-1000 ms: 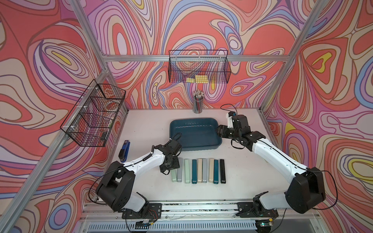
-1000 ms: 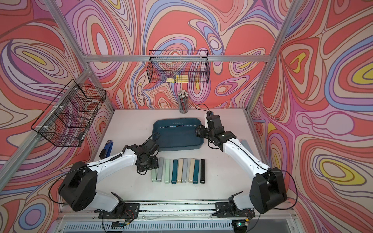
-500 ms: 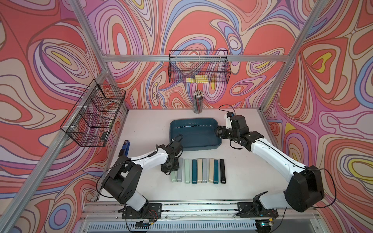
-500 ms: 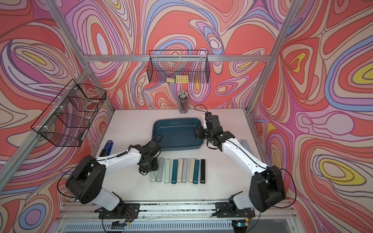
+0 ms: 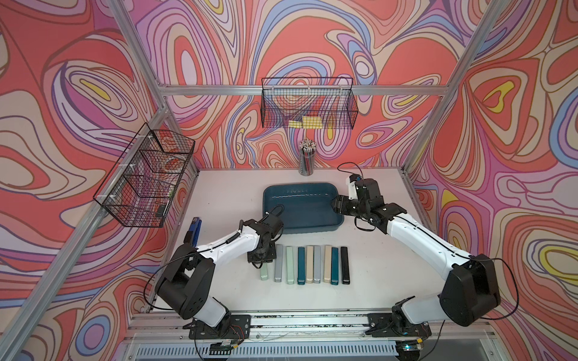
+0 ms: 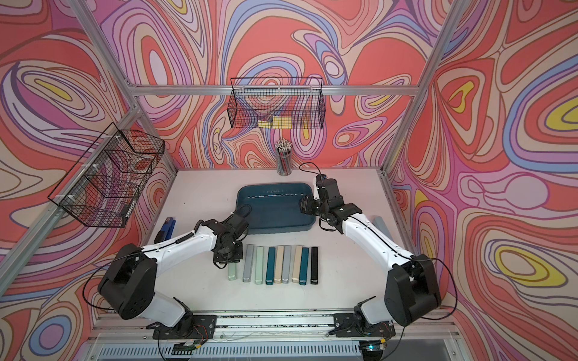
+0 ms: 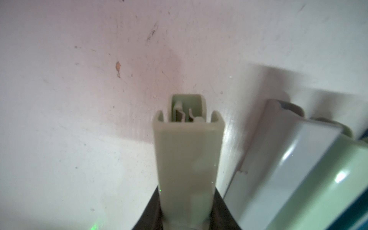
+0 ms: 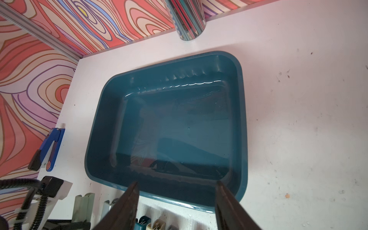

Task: Put the pruning pliers into the storage box
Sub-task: Pick up the pruning pliers from the center of the board.

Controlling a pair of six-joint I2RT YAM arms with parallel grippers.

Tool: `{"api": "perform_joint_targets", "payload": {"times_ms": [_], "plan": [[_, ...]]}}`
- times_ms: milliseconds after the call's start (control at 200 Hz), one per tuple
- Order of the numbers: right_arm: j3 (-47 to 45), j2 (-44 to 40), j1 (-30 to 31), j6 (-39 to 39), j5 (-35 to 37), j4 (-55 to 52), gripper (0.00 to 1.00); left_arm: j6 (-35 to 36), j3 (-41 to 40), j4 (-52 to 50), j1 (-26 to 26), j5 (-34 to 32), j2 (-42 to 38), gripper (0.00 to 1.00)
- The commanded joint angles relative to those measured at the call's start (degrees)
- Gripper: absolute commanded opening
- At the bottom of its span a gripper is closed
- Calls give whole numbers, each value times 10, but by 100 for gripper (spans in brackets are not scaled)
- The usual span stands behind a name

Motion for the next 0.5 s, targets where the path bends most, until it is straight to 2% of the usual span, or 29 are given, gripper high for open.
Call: {"api": "perform_joint_targets", "payload": {"times_ms": [0,185,496], "plan": [[7,-4,5,9,-6,10,61,18,64,-79,2,-22,-29,19],[7,0,6,8,-4,20,61,43,216,-118,5,-26,8,19],[41,44,6,-25,5,23,60,107,474,-123,43,-24,221,18]]}}
